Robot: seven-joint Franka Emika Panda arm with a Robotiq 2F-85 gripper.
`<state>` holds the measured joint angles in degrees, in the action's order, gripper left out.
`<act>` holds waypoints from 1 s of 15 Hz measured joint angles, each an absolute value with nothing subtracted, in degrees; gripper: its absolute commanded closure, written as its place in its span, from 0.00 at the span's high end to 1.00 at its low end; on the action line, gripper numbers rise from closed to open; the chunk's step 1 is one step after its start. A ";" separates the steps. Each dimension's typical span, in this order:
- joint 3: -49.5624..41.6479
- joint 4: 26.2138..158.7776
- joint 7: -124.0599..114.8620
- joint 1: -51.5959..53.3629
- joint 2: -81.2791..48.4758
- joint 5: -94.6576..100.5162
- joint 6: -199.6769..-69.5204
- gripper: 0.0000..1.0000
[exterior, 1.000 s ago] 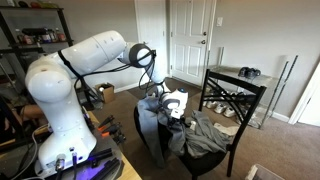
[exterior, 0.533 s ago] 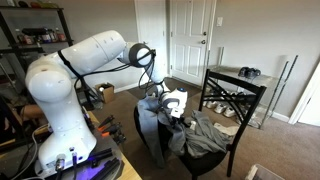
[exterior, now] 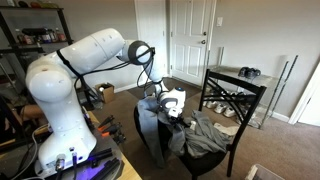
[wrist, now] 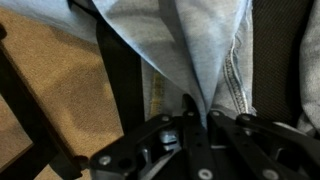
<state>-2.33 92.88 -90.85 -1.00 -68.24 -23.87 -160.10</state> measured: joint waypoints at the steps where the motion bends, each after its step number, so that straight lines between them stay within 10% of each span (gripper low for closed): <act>1: -2.32 93.65 -91.16 -0.81 -67.78 -24.07 -160.55 0.01; 15: -0.99 104.45 -87.62 6.73 -55.75 -21.95 -169.58 0.01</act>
